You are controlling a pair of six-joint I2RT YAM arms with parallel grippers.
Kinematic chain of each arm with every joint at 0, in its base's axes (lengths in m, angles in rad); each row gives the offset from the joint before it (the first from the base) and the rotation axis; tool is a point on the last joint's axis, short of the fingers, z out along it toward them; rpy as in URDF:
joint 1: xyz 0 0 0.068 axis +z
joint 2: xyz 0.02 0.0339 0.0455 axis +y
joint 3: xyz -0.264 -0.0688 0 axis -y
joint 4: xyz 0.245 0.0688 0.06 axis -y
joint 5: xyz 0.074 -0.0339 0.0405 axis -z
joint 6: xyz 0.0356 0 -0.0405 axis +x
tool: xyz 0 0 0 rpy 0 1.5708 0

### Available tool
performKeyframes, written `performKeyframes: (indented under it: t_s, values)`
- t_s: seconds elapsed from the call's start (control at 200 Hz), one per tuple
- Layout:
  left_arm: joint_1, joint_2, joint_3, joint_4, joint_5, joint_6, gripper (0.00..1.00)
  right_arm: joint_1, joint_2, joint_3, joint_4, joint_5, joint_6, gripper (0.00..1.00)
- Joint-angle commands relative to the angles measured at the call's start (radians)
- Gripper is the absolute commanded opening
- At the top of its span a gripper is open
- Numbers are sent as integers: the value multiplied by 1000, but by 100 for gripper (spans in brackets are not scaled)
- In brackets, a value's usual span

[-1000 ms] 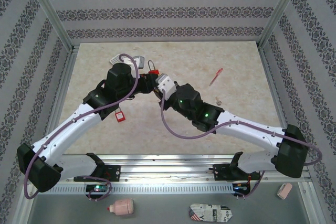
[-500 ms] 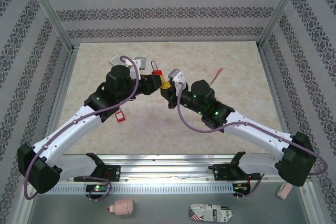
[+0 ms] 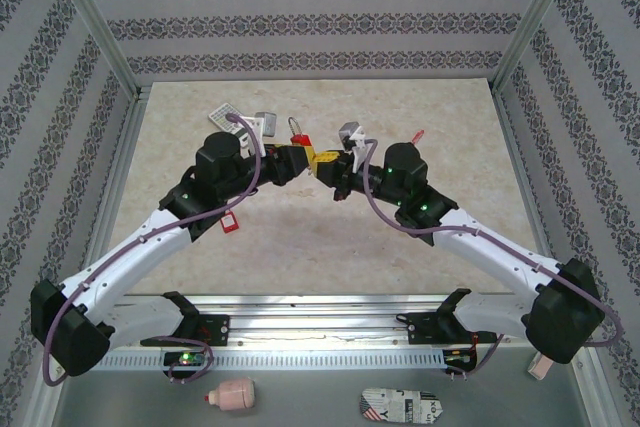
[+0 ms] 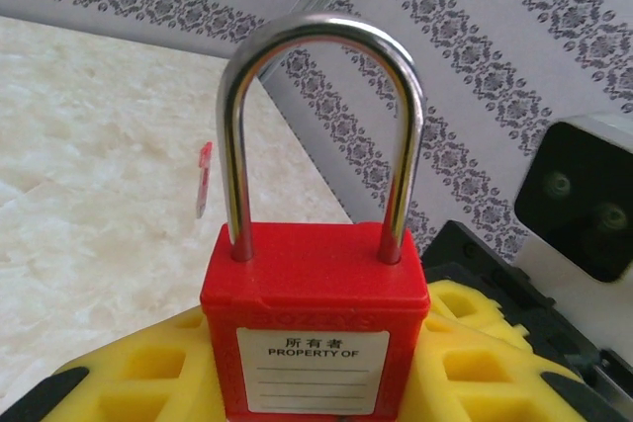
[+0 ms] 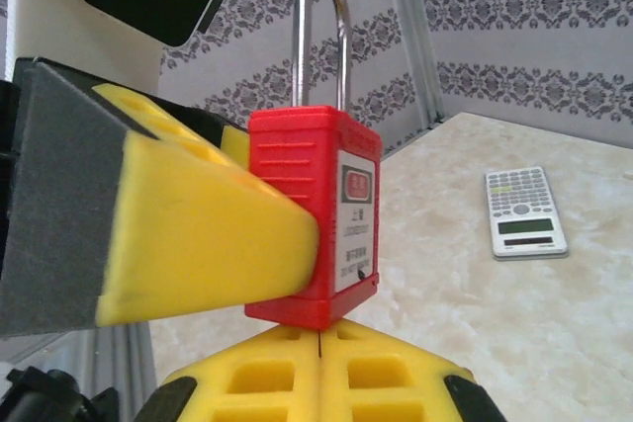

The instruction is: Unlock with the key

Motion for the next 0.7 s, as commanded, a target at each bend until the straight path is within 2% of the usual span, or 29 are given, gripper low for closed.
performKeyframes:
  t_s: [0.0, 0.245, 0.694]
  values:
    - [-21, -75, 0, 181, 200, -13, 0, -57, 36, -27, 0, 37, 67, 0]
    - [-21, -71, -6, 274, 244, -29, 0, -81, 81, -22, 6, 20, 108, 0]
    - [-21, -81, -14, 307, 276, -23, 0, -120, 109, -10, -33, -10, 130, 4]
